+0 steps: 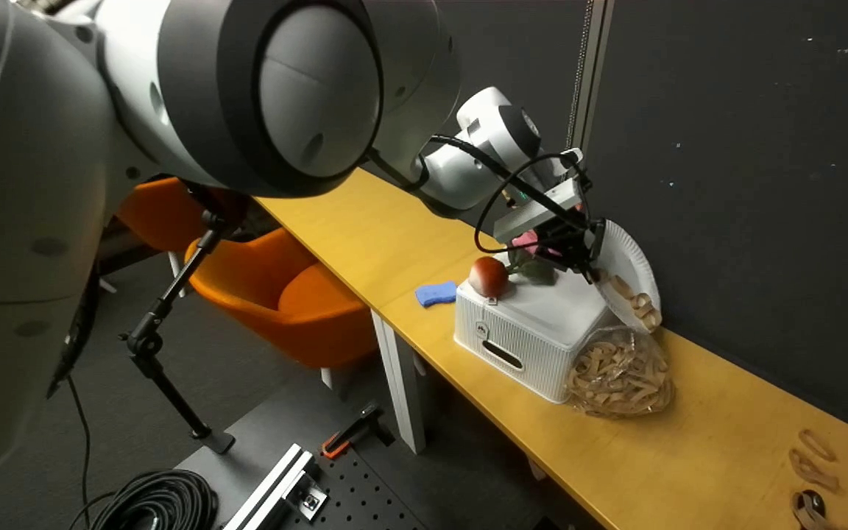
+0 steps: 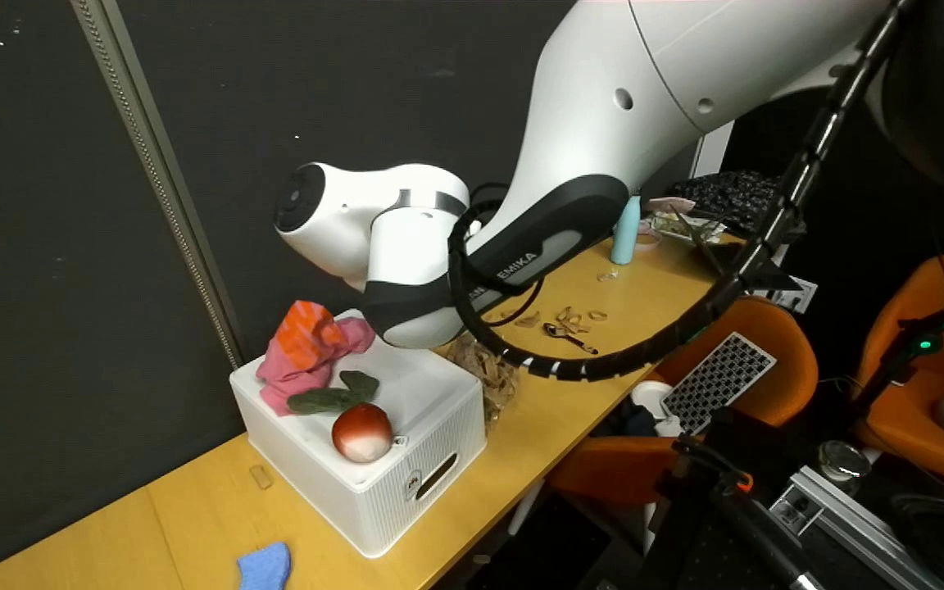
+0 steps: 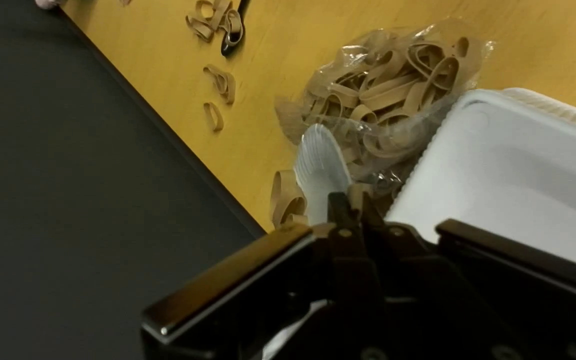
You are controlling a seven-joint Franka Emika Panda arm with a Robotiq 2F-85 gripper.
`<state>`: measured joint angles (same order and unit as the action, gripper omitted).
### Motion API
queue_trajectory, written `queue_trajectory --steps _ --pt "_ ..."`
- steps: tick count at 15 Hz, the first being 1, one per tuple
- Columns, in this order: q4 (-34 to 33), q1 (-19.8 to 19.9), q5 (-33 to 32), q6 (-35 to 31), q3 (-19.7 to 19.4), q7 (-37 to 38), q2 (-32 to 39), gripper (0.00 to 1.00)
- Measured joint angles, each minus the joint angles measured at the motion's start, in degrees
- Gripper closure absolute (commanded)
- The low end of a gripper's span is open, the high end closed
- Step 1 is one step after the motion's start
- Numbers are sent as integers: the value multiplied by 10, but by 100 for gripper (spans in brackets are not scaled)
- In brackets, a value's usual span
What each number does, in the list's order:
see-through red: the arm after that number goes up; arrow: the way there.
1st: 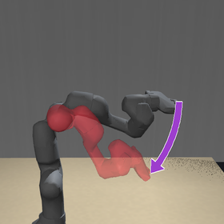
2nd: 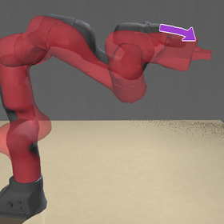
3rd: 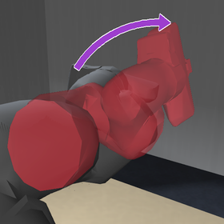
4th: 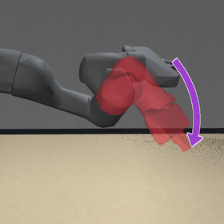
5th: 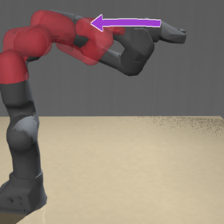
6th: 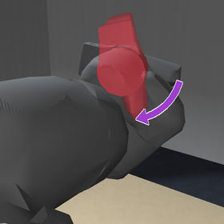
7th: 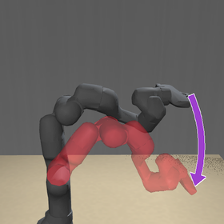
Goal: Put some rubber bands on the plate then put the plate on the basket
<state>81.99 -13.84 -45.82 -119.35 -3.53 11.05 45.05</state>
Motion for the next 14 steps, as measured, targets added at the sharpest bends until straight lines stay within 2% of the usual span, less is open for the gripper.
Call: queue_trajectory --steps 10,14 --pt "-57 -19 2 0 39 -71 36 98" --pt "-84 -18 36 0 55 -115 55 98"
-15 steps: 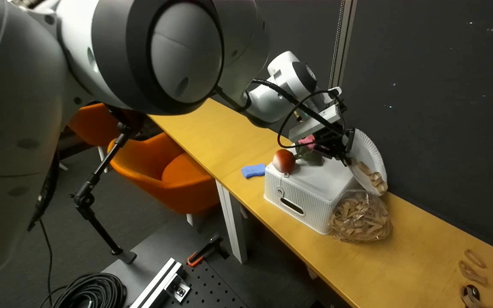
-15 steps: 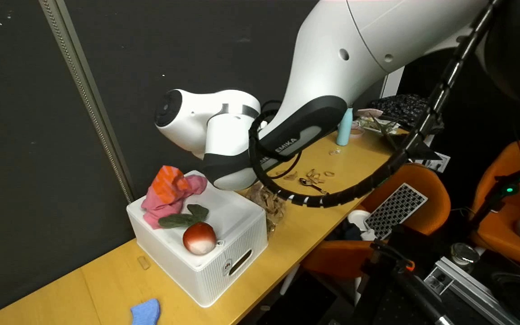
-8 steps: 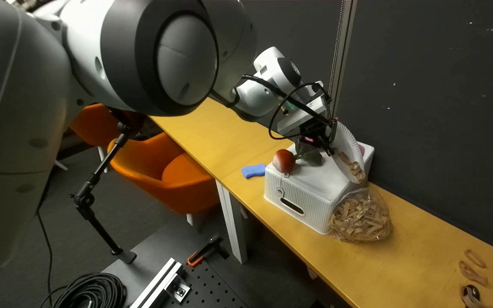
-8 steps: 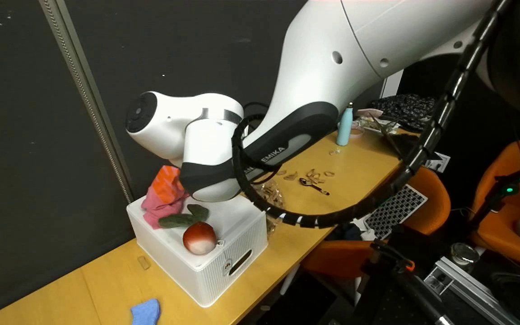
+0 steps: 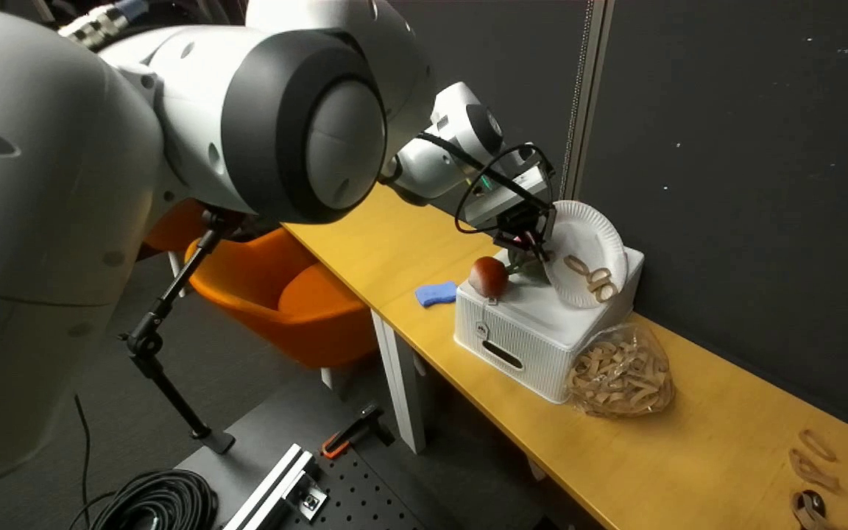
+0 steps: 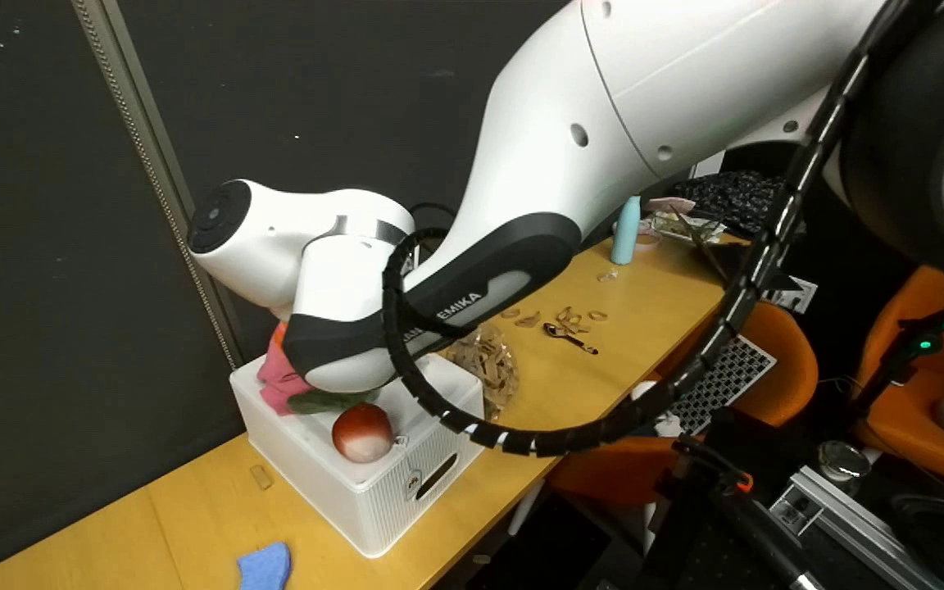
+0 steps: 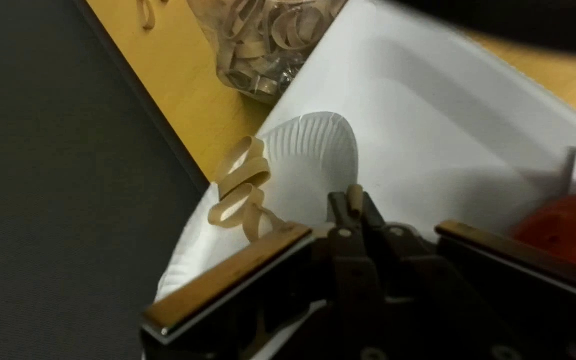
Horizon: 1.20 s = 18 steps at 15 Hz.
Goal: Put some rubber bands on the plate then put the plate on the basket
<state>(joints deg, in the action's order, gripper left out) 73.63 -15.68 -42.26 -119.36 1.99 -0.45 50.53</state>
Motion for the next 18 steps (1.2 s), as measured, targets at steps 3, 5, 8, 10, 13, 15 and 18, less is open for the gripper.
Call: queue_trajectory --steps 3,5,8,10,13,15,18 --pt "-11 2 49 0 8 -37 3 98" --pt "-12 5 81 4 8 -57 2 98" --pt "-10 19 126 23 8 -86 2 98" --pt "-5 31 151 40 8 -104 3 98" --pt "3 42 171 58 8 -124 3 98" --pt "6 45 179 59 8 -133 3 98" --pt "6 45 191 59 12 -144 3 98"
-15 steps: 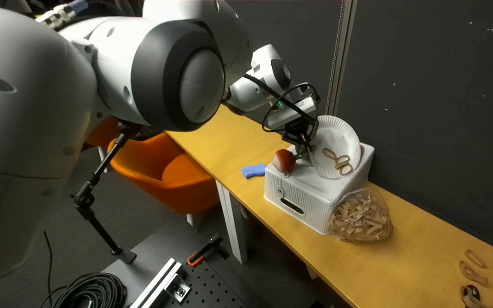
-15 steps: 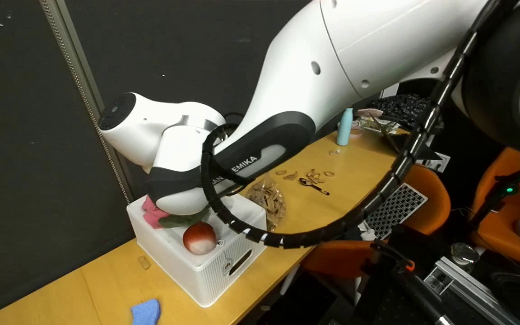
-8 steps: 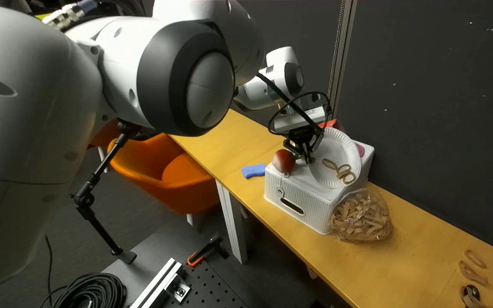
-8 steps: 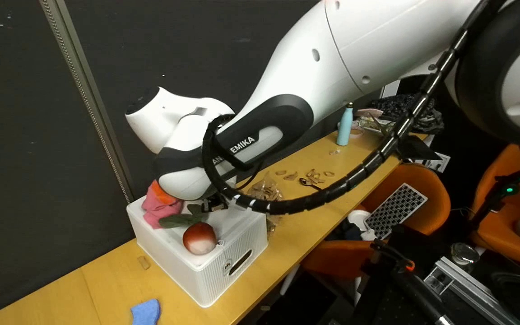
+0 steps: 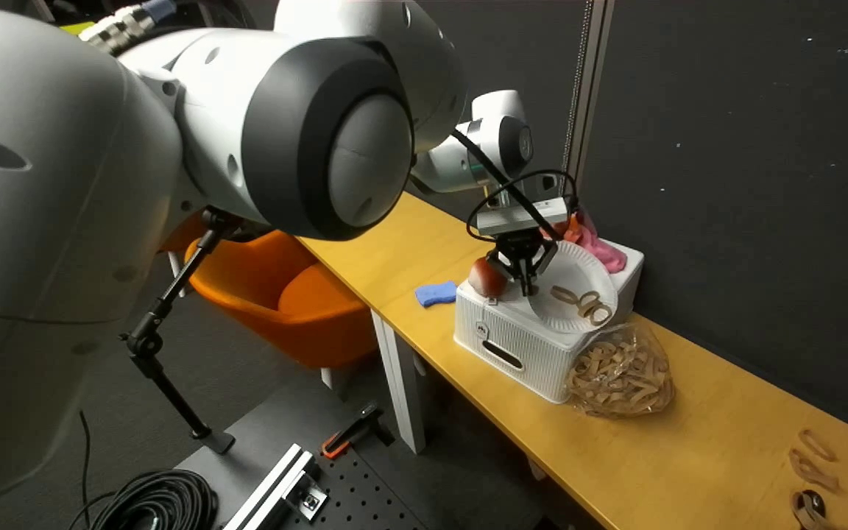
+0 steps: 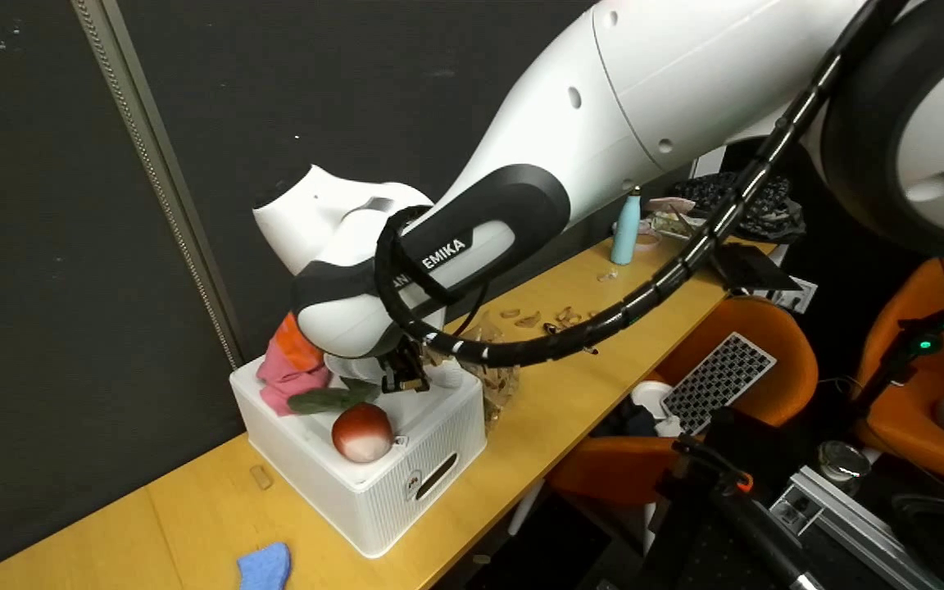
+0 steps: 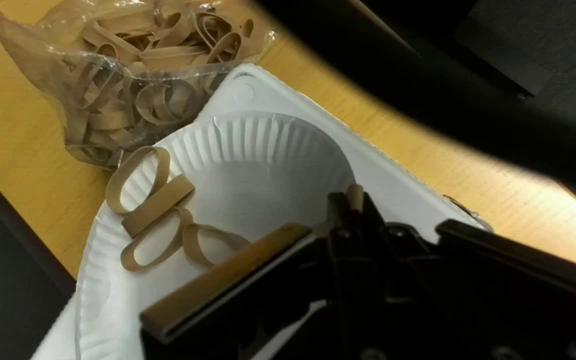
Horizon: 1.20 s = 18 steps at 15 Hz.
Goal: Put some rubber bands on the plate then put the plate on the basket
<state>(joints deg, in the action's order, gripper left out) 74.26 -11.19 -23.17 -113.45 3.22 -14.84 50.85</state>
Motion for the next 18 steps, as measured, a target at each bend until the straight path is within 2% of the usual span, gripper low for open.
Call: queue_trajectory --steps 2,3,4,13,14,18 --pt "0 0 9 0 8 -8 0 98" --pt "0 -1 12 0 11 -10 0 80" --pt "0 -1 14 0 14 -11 0 68" --pt "-9 1 22 0 15 -12 -3 3" --pt "-12 3 24 0 15 -12 -5 0" --pt "-26 18 29 -2 14 -12 -21 0"
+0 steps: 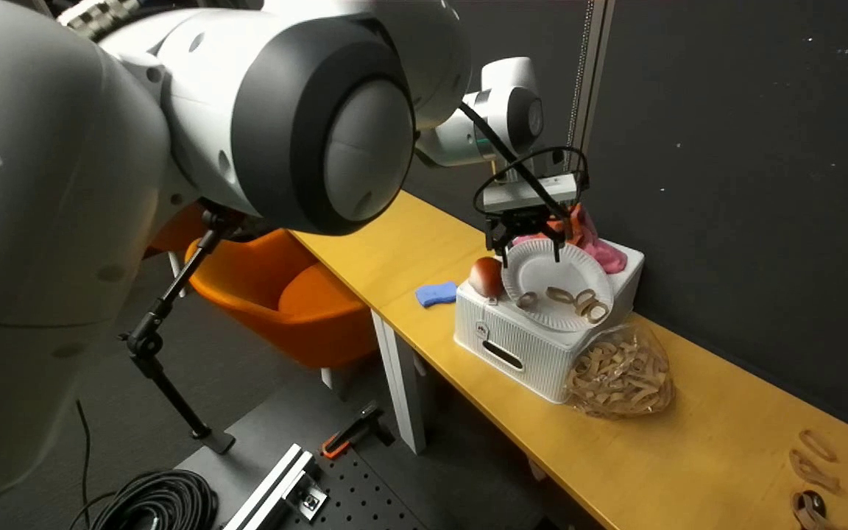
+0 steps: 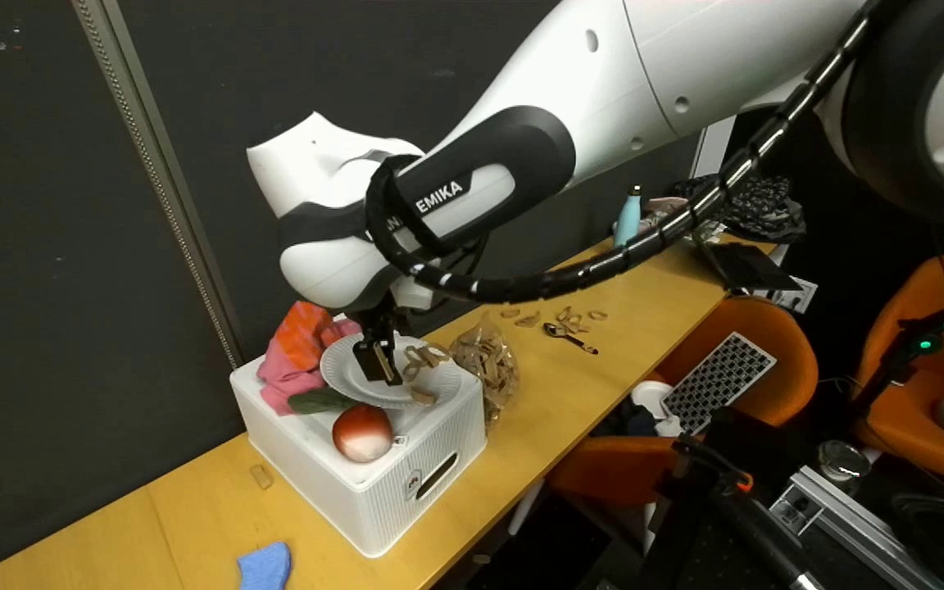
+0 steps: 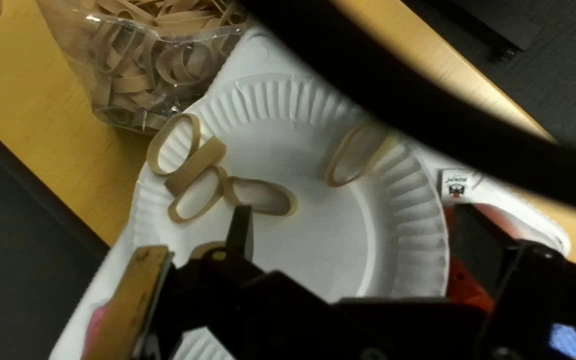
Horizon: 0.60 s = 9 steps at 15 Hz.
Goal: Put some rubber bands on the plate then put the plate on the basket
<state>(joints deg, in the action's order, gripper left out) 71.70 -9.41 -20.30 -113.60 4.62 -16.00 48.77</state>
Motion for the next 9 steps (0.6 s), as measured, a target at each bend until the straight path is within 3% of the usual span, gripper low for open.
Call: queue_trajectory --steps 9 --pt "13 60 61 -70 0 -6 -22 0"
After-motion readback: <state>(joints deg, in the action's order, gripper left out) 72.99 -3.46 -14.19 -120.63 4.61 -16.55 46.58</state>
